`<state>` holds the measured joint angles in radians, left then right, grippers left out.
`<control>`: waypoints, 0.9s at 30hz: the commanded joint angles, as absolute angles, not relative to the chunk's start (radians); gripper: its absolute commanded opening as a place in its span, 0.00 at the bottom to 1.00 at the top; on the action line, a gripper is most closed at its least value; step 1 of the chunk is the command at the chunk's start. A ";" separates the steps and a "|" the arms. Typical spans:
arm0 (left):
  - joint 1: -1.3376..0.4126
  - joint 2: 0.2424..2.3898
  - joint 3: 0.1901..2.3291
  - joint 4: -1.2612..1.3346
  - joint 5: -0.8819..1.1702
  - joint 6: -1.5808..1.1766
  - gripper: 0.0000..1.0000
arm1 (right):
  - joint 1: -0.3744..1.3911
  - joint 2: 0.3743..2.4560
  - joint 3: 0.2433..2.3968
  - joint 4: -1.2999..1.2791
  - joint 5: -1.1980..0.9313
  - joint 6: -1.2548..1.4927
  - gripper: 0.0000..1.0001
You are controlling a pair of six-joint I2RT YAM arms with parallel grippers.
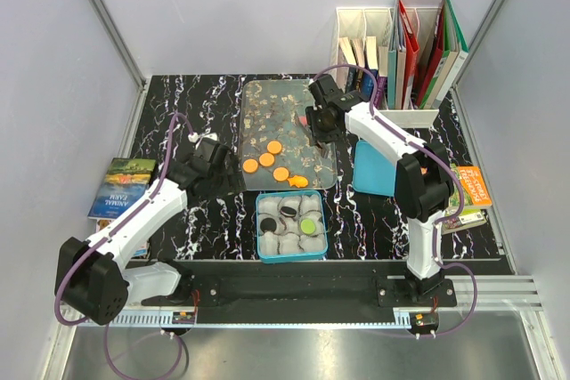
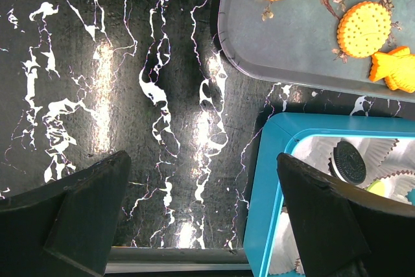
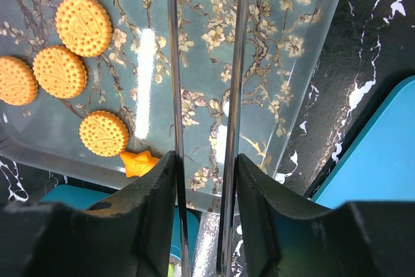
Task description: Pack the cookies
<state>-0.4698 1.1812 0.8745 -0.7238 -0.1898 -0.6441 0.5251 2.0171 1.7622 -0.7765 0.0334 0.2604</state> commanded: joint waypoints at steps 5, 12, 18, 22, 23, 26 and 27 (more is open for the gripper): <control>-0.476 1.173 0.899 -0.703 -0.172 -0.643 0.99 | 0.541 1.988 1.789 -0.799 0.043 0.253 0.39; -0.474 1.169 0.900 -0.703 -0.170 -0.641 0.99 | 0.543 1.968 1.790 -0.799 0.067 0.255 0.34; -0.474 1.167 0.900 -0.703 -0.172 -0.641 0.99 | 0.552 1.944 1.799 -0.790 0.075 0.253 0.50; -0.476 1.166 0.899 -0.704 -0.176 -0.638 0.99 | 0.564 1.916 1.799 -0.778 0.083 0.253 0.54; -0.476 1.167 0.897 -0.704 -0.176 -0.637 0.99 | 0.569 1.911 1.801 -0.779 0.083 0.246 0.54; -0.476 1.166 0.897 -0.704 -0.181 -0.638 0.99 | 0.592 1.902 1.796 -0.785 0.092 0.226 0.53; -0.476 1.163 0.897 -0.704 -0.183 -0.640 0.99 | 0.598 1.902 1.792 -0.788 0.100 0.221 0.53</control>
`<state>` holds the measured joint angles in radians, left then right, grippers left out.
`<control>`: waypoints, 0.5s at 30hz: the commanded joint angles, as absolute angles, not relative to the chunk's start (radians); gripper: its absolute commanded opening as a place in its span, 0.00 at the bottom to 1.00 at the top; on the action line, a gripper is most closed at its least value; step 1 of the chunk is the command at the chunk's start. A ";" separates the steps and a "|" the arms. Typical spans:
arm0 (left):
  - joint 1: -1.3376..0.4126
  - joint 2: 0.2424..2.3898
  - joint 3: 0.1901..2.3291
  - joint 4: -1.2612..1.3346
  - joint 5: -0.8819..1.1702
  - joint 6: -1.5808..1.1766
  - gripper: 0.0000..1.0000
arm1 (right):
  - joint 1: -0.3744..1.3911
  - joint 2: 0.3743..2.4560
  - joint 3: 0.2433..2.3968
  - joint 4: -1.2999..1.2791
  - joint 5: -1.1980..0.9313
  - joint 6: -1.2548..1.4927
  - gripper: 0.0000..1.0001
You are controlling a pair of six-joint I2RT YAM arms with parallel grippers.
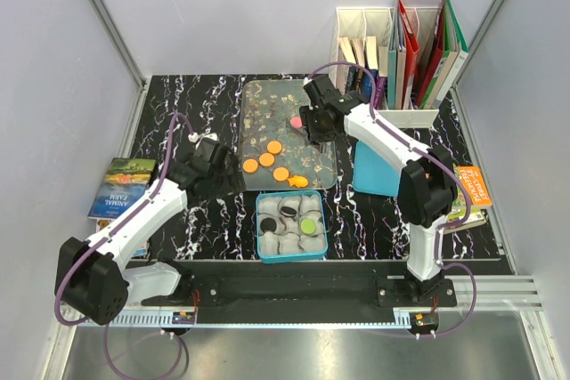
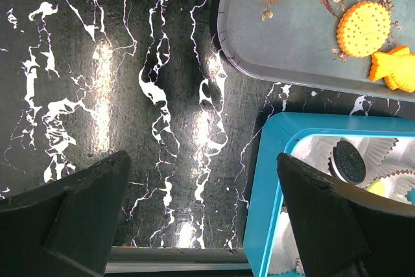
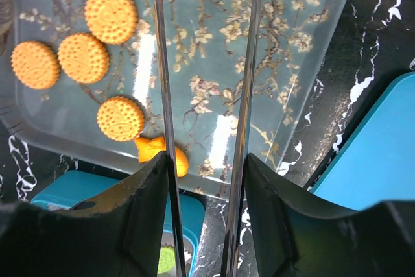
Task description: Pack the cookies
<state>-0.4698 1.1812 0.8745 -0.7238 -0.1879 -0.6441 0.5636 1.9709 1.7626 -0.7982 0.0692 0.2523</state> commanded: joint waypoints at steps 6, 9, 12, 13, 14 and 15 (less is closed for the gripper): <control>-0.474 1.160 0.893 -0.704 -0.183 -0.644 0.99 | 0.629 1.945 1.801 -0.802 0.166 0.187 0.52; -0.474 1.152 0.890 -0.704 -0.184 -0.644 0.99 | 0.634 1.979 1.822 -0.816 0.198 0.173 0.51; -0.476 1.149 0.888 -0.704 -0.186 -0.644 0.99 | 0.640 2.009 1.842 -0.833 0.232 0.164 0.51; -0.474 1.146 0.888 -0.704 -0.184 -0.644 0.99 | 0.640 2.020 1.844 -0.834 0.242 0.163 0.51; -0.476 1.147 0.888 -0.704 -0.184 -0.643 0.99 | 0.640 2.025 1.844 -0.834 0.245 0.163 0.51; -0.476 1.149 0.888 -0.704 -0.183 -0.643 0.99 | 0.640 2.032 1.844 -0.834 0.250 0.163 0.51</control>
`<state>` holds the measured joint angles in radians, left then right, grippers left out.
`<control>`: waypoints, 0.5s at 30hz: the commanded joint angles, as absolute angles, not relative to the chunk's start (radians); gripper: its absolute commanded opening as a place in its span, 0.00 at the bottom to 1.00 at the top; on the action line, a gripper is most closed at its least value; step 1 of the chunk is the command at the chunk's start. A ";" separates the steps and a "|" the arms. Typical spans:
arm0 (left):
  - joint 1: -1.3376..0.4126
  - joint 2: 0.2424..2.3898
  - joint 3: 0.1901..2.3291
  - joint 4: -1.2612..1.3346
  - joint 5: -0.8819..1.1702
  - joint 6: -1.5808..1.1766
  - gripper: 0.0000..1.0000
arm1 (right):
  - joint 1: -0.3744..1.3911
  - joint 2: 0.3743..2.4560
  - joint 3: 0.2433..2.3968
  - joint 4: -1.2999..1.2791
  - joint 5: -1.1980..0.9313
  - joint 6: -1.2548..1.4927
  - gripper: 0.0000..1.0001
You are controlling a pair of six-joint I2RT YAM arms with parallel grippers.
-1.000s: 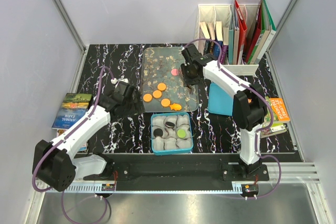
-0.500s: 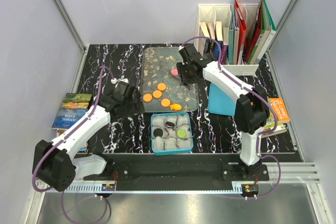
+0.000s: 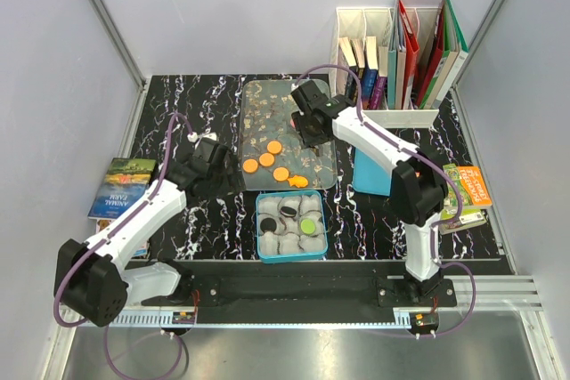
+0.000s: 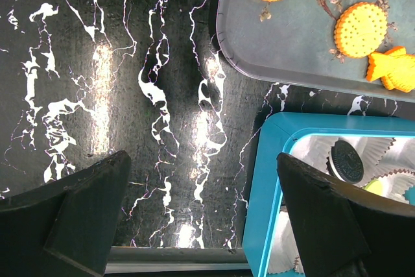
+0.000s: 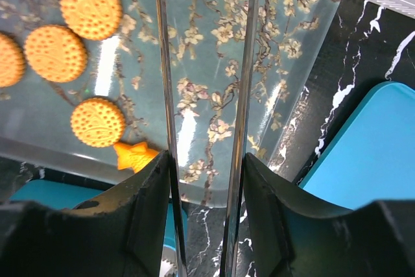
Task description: Pack the cookies
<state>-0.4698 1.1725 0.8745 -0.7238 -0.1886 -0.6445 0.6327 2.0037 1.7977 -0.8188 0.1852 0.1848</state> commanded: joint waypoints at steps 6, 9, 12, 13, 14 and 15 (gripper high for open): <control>-0.476 1.147 0.890 -0.704 -0.179 -0.643 0.99 | 0.640 2.065 1.858 -0.836 0.255 0.163 0.50; -0.476 1.149 0.890 -0.704 -0.179 -0.641 0.99 | 0.640 2.074 1.871 -0.838 0.245 0.164 0.50; -0.476 1.146 0.888 -0.704 -0.181 -0.643 0.99 | 0.638 2.075 1.881 -0.839 0.235 0.164 0.48; -0.476 1.146 0.888 -0.704 -0.181 -0.643 0.99 | 0.640 2.077 1.884 -0.839 0.232 0.164 0.48; -0.476 1.146 0.887 -0.704 -0.181 -0.643 0.99 | 0.640 2.077 1.887 -0.841 0.230 0.164 0.46; -0.476 1.146 0.887 -0.704 -0.181 -0.643 0.99 | 0.638 2.077 1.888 -0.841 0.229 0.164 0.45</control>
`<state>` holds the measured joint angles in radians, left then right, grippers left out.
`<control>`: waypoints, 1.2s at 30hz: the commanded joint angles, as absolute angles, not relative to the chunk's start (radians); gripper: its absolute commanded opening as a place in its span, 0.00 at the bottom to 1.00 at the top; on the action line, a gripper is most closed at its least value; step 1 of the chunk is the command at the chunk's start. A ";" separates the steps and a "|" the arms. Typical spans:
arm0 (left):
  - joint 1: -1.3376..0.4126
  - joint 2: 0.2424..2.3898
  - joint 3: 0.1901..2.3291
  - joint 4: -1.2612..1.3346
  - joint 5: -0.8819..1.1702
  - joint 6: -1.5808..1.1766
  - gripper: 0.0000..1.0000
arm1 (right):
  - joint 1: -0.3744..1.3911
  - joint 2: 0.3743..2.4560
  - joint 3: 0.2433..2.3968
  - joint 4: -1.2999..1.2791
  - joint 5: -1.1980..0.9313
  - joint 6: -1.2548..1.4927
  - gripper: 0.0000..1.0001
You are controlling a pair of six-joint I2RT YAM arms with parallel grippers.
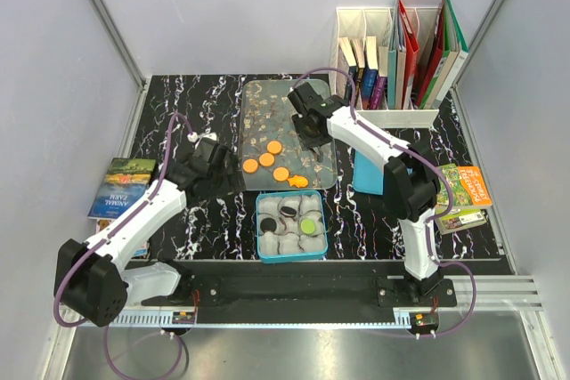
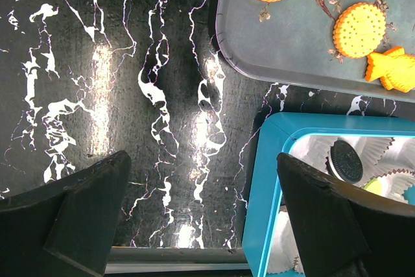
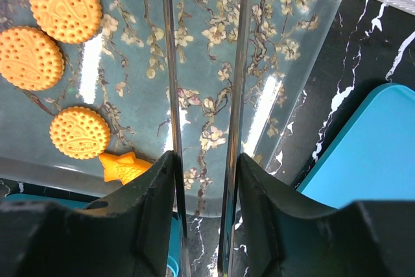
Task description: Pack the cookies
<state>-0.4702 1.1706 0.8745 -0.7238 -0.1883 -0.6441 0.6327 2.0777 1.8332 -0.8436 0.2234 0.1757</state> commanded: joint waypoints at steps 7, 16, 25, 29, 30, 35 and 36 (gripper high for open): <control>-0.474 1.146 0.888 -0.704 -0.181 -0.644 0.99 | 0.640 2.071 1.893 -0.850 0.233 0.163 0.41; -0.474 1.143 0.888 -0.706 -0.183 -0.644 0.99 | 0.641 2.014 1.896 -0.859 0.255 0.173 0.36; -0.476 1.149 0.891 -0.704 -0.183 -0.643 0.99 | 0.687 1.869 1.873 -0.913 0.287 0.169 0.33; -0.476 1.146 0.888 -0.704 -0.186 -0.644 0.99 | 0.724 1.732 1.790 -0.920 0.299 0.178 0.27; -0.474 1.147 0.888 -0.704 -0.186 -0.644 0.99 | 0.729 1.708 1.775 -0.923 0.298 0.186 0.27; -0.476 1.155 0.896 -0.704 -0.189 -0.644 0.99 | 0.756 1.536 1.678 -0.962 0.279 0.215 0.20; -0.476 1.154 0.896 -0.704 -0.190 -0.643 0.99 | 0.768 1.510 1.663 -0.969 0.275 0.216 0.19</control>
<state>-0.4706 1.1664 0.8745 -0.7238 -0.1886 -0.6445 0.7444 1.6398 1.7119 -0.9360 0.2691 0.1894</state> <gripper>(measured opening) 0.985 0.399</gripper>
